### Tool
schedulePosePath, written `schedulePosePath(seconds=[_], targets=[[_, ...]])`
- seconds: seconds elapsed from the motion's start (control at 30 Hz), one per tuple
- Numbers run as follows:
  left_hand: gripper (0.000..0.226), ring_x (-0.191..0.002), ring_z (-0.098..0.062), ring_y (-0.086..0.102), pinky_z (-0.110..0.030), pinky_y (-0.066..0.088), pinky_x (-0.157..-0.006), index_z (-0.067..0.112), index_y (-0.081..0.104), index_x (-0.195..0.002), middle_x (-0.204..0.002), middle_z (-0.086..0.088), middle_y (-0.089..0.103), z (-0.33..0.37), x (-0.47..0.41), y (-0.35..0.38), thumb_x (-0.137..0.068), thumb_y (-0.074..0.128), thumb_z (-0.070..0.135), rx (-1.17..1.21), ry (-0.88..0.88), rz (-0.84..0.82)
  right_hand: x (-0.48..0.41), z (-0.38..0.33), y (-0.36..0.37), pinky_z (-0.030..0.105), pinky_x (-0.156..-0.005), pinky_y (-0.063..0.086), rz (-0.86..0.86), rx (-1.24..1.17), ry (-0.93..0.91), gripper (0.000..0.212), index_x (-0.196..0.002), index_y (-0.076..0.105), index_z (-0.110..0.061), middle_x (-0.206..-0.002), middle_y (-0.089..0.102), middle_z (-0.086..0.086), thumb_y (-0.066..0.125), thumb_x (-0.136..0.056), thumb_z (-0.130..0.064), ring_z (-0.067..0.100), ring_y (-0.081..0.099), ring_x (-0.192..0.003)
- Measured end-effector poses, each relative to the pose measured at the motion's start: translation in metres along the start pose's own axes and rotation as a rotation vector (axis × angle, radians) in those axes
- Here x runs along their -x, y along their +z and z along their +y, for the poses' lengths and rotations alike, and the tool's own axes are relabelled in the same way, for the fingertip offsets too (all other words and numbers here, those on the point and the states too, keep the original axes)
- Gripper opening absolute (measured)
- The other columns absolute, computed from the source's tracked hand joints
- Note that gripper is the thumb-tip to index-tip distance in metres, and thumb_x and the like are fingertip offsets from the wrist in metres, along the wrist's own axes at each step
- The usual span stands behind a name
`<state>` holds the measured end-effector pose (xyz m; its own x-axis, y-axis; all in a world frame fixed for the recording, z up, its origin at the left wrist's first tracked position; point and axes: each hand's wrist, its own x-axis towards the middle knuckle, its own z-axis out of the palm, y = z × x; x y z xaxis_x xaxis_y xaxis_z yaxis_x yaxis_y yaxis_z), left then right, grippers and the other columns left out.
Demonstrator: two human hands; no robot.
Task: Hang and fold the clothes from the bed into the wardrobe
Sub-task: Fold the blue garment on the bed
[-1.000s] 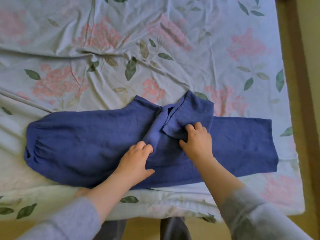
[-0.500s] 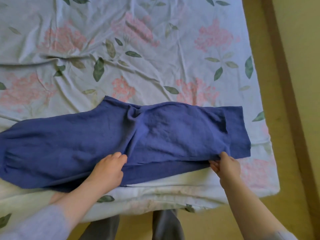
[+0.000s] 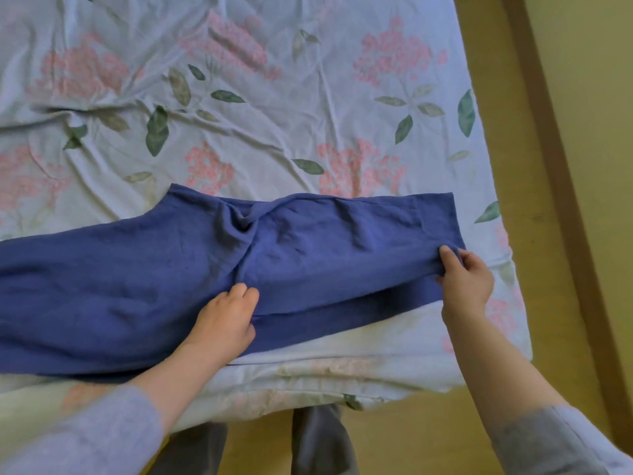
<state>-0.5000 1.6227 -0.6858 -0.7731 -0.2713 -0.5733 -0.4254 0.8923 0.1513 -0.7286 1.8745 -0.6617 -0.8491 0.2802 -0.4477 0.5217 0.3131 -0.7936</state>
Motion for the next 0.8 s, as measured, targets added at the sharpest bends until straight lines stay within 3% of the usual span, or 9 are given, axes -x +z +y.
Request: schedulePosePath(seconds=[0.07,0.2,0.3,0.4,0.5,0.6,0.7,0.8], targets=[[0.012,-0.086,-0.022,0.056,-0.031,0.041,-0.066,0.020,0.050,-0.095,-0.098,0.002,0.051,-0.001,-0.004,0.001,-0.083,0.052,0.015,0.047,0.007,-0.006,-0.002,0.003,-0.014,0.028,-0.062,0.052,-0.049,0.134,-0.082,0.013,-0.077,0.064,-0.021,-0.074,0.062,-0.005,0.068,-0.090,-0.022,0.014,0.058,-0.068],[0.019,-0.060,-0.009,0.046,-0.025,0.037,-0.056,0.029,0.044,-0.066,-0.065,0.010,0.050,-0.014,-0.004,-0.002,-0.068,0.056,0.015,0.368,0.069,-0.108,-0.007,0.026,-0.033,0.051,-0.085,0.055,-0.125,0.377,0.048,0.012,-0.077,0.065,-0.007,-0.083,0.067,0.016,0.064,-0.088,-0.012,0.035,0.064,-0.082],[0.008,-0.051,-0.007,0.040,-0.022,0.038,-0.052,0.026,0.047,-0.063,-0.053,0.013,0.050,-0.014,-0.003,-0.007,-0.062,0.054,0.022,0.455,0.073,-0.257,-0.009,0.032,-0.029,0.034,-0.070,0.047,-0.132,0.490,-0.008,0.008,-0.088,0.066,-0.010,-0.085,0.065,0.006,0.061,-0.087,-0.017,0.030,0.062,-0.086],[0.009,-0.054,-0.005,0.046,-0.019,0.039,-0.052,0.027,0.053,-0.068,-0.057,0.018,0.055,-0.006,-0.008,-0.010,-0.062,0.055,0.034,0.341,0.106,-0.317,-0.011,0.023,-0.009,0.029,-0.066,0.039,-0.161,0.581,-0.157,0.020,-0.100,0.062,-0.012,-0.085,0.060,-0.003,0.059,-0.088,-0.027,0.020,0.056,-0.081],[0.028,-0.066,-0.002,0.051,-0.021,0.038,-0.058,0.031,0.054,-0.082,-0.069,0.015,0.055,0.012,-0.016,-0.011,-0.068,0.067,0.051,0.201,0.160,-0.150,-0.024,0.008,0.011,0.034,-0.078,0.046,-0.166,0.597,-0.221,0.028,-0.110,0.060,-0.013,-0.095,0.061,-0.003,0.059,-0.091,-0.033,0.020,0.057,-0.090],[0.043,-0.089,-0.014,0.057,-0.028,0.042,-0.071,0.026,0.051,-0.101,-0.094,0.011,0.052,0.036,-0.024,-0.007,-0.073,0.069,0.053,0.125,0.184,0.030,-0.046,-0.005,0.026,0.031,-0.069,0.044,-0.209,0.595,-0.237,0.027,-0.093,0.063,-0.010,-0.083,0.063,-0.001,0.061,-0.091,-0.037,0.019,0.057,-0.080],[0.037,-0.096,-0.022,0.056,-0.036,0.046,-0.075,0.020,0.054,-0.105,-0.103,0.002,0.051,0.058,-0.032,-0.004,-0.079,0.067,0.042,0.141,0.154,0.091,-0.061,-0.014,0.032,0.031,-0.053,0.030,-0.313,0.612,-0.265,0.040,-0.062,0.047,-0.013,-0.056,0.045,0.000,0.061,-0.092,-0.034,0.016,0.042,-0.056],[0.017,-0.090,-0.026,0.058,-0.037,0.045,-0.071,0.015,0.058,-0.098,-0.096,-0.002,0.055,0.067,-0.036,-0.005,-0.085,0.058,0.026,0.162,0.195,0.121,-0.070,-0.015,0.024,0.033,-0.057,0.030,-0.275,0.625,-0.365,0.034,-0.067,0.049,-0.013,-0.059,0.047,-0.003,0.057,-0.095,-0.030,0.017,0.044,-0.060]])
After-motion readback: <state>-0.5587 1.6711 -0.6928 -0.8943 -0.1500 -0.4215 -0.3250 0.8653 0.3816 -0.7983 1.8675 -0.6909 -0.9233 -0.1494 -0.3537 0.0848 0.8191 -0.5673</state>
